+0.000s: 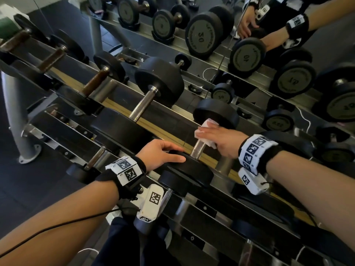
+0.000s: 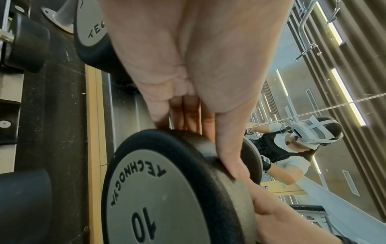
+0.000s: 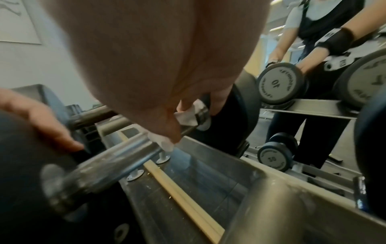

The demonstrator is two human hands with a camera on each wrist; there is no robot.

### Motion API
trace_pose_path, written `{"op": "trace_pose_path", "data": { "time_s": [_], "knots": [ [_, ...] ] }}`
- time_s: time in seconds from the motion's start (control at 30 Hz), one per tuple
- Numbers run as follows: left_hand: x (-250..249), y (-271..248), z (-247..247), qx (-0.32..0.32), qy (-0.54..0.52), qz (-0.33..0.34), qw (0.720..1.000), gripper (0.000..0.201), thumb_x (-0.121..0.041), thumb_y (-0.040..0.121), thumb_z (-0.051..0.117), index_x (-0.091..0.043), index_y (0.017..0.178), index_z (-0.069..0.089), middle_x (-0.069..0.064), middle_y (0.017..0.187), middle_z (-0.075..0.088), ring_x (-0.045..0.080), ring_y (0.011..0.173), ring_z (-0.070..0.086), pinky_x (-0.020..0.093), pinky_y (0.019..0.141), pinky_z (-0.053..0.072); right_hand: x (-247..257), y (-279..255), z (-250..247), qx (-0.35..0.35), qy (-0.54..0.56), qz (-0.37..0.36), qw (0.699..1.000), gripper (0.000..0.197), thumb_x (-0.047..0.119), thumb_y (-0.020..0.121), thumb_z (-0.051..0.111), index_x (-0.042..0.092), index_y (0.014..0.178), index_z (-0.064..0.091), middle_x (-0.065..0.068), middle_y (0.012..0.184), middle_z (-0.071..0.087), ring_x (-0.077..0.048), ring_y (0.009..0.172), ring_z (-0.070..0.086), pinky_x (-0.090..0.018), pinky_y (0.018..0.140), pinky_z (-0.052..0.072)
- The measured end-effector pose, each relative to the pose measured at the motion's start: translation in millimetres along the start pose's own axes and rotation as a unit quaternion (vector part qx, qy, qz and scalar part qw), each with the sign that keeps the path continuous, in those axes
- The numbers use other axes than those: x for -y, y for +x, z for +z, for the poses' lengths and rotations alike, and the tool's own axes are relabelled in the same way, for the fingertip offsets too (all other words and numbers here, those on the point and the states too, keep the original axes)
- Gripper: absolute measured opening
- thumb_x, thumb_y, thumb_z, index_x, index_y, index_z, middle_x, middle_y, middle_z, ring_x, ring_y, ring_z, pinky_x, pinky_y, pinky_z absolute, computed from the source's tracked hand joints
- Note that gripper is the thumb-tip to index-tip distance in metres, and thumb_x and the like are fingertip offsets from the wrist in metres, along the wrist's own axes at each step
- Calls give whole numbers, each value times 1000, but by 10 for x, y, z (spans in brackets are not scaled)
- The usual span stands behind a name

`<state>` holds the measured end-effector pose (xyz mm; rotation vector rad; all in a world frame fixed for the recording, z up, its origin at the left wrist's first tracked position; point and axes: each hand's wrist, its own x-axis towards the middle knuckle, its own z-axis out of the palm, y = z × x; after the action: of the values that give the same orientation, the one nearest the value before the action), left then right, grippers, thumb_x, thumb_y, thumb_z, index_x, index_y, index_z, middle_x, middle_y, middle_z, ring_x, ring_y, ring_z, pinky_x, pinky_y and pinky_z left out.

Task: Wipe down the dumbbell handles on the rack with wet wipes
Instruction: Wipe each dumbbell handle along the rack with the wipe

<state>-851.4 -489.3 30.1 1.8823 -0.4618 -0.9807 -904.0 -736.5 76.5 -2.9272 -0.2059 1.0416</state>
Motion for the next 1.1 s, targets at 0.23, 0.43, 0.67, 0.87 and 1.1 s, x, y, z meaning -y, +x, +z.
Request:
{"op": "trace_pose_path", "data": {
  "time_s": [0.23, 0.43, 0.67, 0.87, 1.1],
  "knots": [
    [-2, -16, 5, 4, -5, 6, 1000, 27, -35, 80, 78, -40, 106, 73, -13, 110, 69, 6, 106, 64, 29, 95, 48, 254, -173, 390, 31, -32, -87, 995, 102, -2, 84, 59, 32, 156, -5, 13, 162, -12, -22, 152, -9, -45, 120, 16],
    [-48, -29, 2, 5, -1, -7, 1000, 29, -32, 81, 78, -35, 109, 73, -12, 112, 69, 8, 108, 62, 36, 104, 46, 0, -77, 171, 1, -4, -19, 1000, 103, -10, 84, 51, 37, 155, -6, 15, 163, -12, -17, 151, -17, -47, 123, 3],
    [-65, -54, 13, 3, -10, 7, 1000, 30, -29, 81, 78, -31, 110, 74, -9, 111, 70, 11, 109, 64, 44, 106, 47, 199, 28, 542, -33, -98, -107, 989, 105, 17, 79, 70, 35, 154, -1, 11, 163, 0, -19, 151, -12, -46, 120, -6],
    [-79, -63, 13, 5, -8, -3, 1000, 26, -29, 81, 77, -35, 106, 74, -15, 108, 69, 4, 105, 62, 40, 107, 45, -194, 160, 282, -59, -106, -19, 992, 109, 0, 76, 64, 39, 153, -3, 10, 164, -7, -18, 150, -18, -37, 119, -5],
    [-98, -68, 23, 2, -13, -5, 1000, 31, -28, 80, 79, -30, 110, 74, -10, 114, 70, 9, 112, 62, 43, 109, 44, -46, 165, 539, -56, -98, -73, 991, 113, 6, 72, 71, 44, 149, -3, 15, 160, -2, -16, 150, -16, -55, 117, 0]
  ]
}}
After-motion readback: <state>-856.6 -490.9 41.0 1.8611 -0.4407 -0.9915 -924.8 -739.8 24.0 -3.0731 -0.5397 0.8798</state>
